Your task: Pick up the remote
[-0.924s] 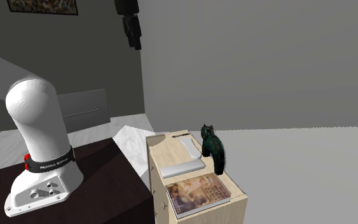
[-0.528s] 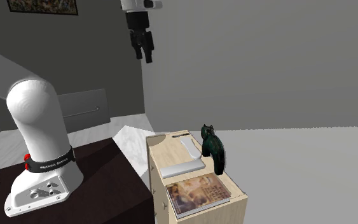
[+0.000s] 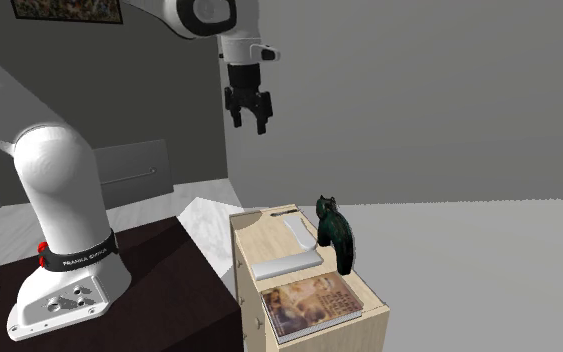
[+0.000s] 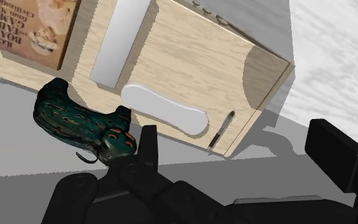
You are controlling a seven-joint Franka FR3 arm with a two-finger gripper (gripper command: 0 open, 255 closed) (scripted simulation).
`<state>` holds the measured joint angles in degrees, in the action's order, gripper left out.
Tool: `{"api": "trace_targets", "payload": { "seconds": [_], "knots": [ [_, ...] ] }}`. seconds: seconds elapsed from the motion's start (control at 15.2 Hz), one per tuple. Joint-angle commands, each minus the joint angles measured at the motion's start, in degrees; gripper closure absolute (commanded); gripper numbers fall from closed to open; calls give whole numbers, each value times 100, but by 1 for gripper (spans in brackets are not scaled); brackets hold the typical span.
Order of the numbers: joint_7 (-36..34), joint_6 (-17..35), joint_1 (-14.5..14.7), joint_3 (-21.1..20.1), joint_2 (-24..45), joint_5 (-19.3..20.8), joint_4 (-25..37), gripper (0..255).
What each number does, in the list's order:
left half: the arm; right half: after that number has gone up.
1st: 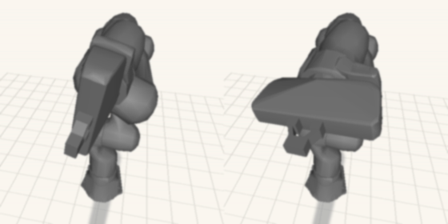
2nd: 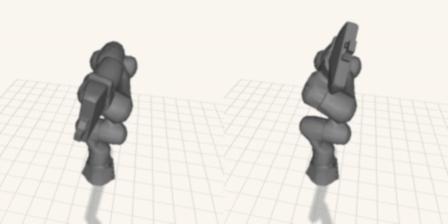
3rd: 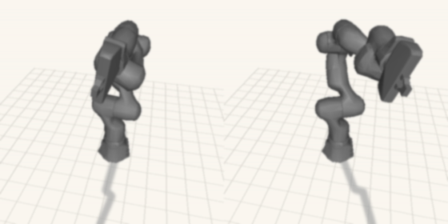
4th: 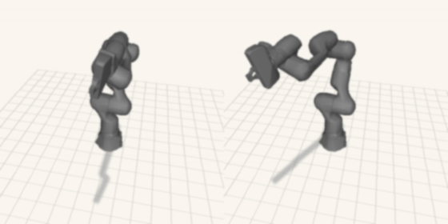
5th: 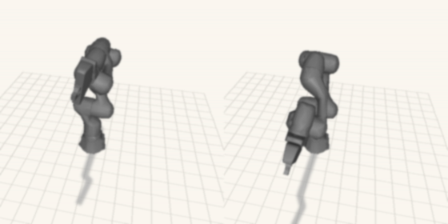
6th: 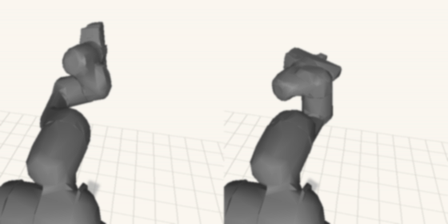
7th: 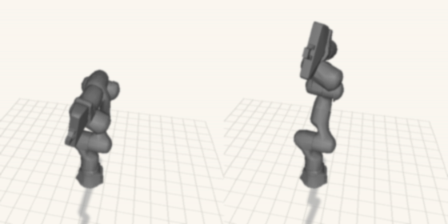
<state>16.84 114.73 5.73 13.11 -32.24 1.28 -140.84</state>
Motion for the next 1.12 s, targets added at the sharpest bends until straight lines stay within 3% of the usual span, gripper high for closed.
{"api": "trace_targets", "payload": {
  "seconds": [0.0, 0.46, 1.06],
  "knots": [
    [462, 348, 110, 174, 392, 15, 3, 0],
    [2012, 1442, 528, 634, 1880, -225, 198, 0],
    [4192, 2462, 775, 697, 4029, -1132, 975, 0]
  ]
}}
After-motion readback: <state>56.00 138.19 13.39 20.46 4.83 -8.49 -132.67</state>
